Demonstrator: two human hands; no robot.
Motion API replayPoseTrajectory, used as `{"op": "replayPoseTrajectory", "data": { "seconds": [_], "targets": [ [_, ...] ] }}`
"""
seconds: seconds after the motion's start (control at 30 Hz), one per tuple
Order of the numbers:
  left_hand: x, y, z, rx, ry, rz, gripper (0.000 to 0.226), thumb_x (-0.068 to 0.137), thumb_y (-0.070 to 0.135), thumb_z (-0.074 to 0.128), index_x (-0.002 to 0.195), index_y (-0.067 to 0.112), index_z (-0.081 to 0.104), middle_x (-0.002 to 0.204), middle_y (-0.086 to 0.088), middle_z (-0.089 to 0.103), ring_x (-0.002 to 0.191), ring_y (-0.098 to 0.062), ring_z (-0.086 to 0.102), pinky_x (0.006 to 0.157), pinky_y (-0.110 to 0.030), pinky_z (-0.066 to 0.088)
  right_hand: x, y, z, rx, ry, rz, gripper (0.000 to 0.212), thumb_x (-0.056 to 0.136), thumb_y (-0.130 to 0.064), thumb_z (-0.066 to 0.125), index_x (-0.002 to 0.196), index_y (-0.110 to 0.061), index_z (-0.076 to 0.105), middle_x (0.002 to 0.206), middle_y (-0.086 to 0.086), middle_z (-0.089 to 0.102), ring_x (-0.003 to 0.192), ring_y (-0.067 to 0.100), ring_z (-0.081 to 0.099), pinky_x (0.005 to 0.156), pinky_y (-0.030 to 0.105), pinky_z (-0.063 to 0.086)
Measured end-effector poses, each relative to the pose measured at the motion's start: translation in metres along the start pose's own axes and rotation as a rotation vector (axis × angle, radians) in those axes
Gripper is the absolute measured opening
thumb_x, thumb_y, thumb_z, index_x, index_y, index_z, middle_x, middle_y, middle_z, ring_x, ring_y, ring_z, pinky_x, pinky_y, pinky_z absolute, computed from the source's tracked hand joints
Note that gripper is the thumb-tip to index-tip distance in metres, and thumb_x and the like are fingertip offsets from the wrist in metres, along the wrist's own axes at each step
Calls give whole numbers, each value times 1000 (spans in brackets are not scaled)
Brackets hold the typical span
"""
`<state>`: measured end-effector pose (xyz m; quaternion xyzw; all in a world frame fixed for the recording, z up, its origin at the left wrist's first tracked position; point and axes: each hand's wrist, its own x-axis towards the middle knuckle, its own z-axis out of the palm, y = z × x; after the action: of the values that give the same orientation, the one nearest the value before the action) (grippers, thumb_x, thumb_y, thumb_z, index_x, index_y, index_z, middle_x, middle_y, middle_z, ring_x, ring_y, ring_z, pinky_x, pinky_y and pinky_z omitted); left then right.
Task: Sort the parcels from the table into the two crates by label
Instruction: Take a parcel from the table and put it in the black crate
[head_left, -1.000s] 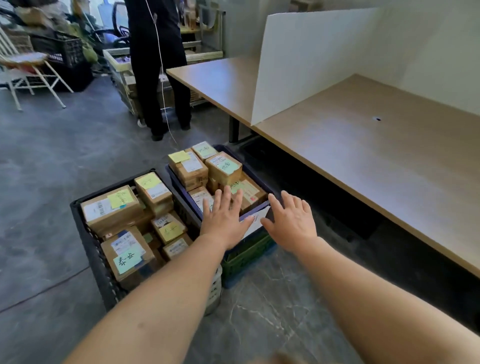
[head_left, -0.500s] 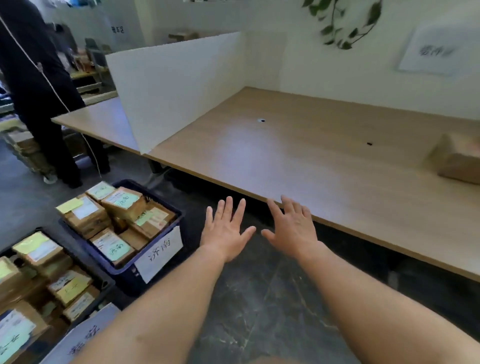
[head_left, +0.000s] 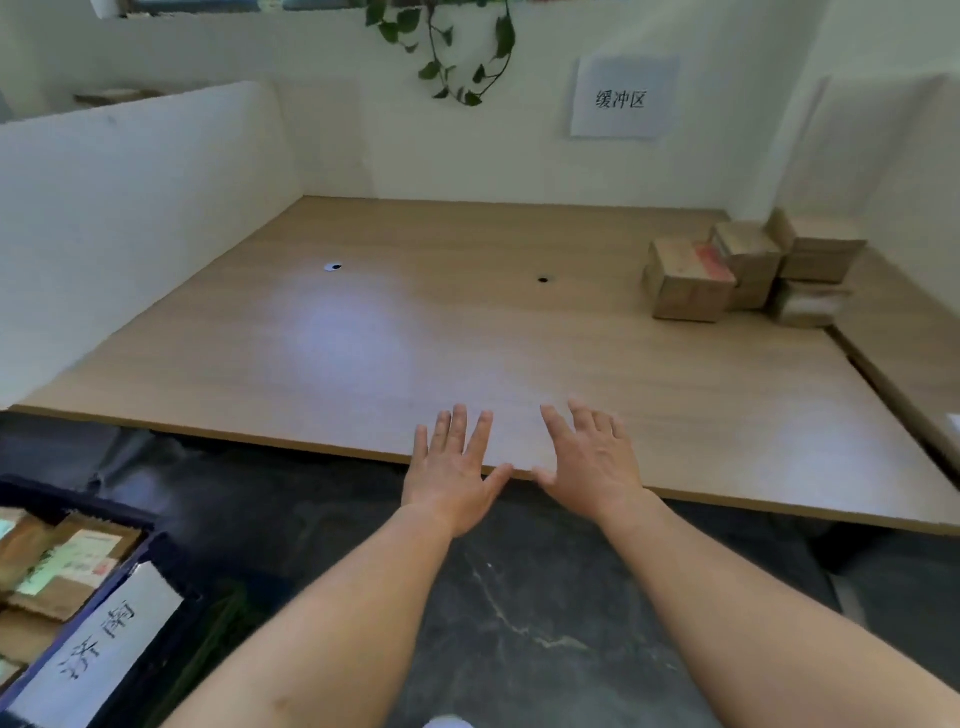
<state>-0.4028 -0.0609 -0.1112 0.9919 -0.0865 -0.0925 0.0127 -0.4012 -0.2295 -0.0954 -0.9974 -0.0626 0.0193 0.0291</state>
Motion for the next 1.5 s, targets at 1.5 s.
{"op": "replayPoseTrajectory", "data": {
  "seconds": [1.5],
  "targets": [
    [551,273,-69,-264,-92,220,76,99,58,22,153,20,-15,163,-7,-13,150,-23,-10,122,-40,-3,394,421,-18,245,-27,618,74,95,-55,46,148,-8,26,146,13,39,133,30,38,106,43,35]
  ]
}}
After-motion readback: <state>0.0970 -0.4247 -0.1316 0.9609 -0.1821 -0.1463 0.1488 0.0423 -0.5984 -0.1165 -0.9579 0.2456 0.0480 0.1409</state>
